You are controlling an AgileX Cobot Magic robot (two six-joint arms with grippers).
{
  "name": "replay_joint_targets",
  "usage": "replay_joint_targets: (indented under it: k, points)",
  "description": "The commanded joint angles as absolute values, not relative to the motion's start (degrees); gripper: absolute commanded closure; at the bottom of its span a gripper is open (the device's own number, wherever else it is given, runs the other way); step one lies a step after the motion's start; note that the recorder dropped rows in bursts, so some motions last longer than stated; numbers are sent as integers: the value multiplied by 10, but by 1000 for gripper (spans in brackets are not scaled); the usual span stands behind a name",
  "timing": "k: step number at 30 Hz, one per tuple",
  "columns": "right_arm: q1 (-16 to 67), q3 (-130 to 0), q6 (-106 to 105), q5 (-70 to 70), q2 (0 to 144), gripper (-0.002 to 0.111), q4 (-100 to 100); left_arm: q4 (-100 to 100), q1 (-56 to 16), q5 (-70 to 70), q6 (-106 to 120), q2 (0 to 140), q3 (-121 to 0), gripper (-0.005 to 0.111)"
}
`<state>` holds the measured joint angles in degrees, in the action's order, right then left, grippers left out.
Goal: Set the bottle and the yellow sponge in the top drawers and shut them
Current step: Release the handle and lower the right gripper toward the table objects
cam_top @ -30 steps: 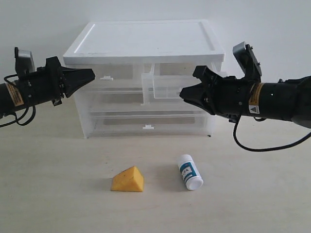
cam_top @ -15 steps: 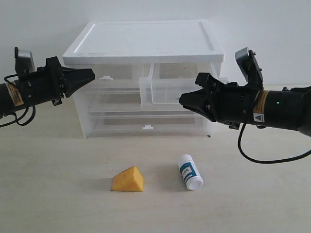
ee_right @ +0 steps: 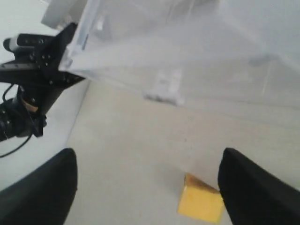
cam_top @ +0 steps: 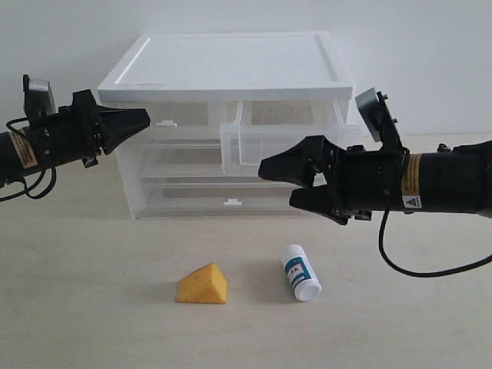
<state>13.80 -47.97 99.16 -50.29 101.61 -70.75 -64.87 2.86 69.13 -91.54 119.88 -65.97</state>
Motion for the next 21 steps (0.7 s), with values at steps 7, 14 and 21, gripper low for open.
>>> replay_joint_targets:
  k: [7,14,21]
  points:
    - [177,-479,1062,-546,1013,42,-852,-608,30,664,-912,1198,-664,103]
    - [272,-479,991,-466,1013,42,-927,-608,28,670,-912,1198,-664,103]
    - [406,-522,978,-176,1013,42,-999,-608,28,696,-912,1198,-664,103]
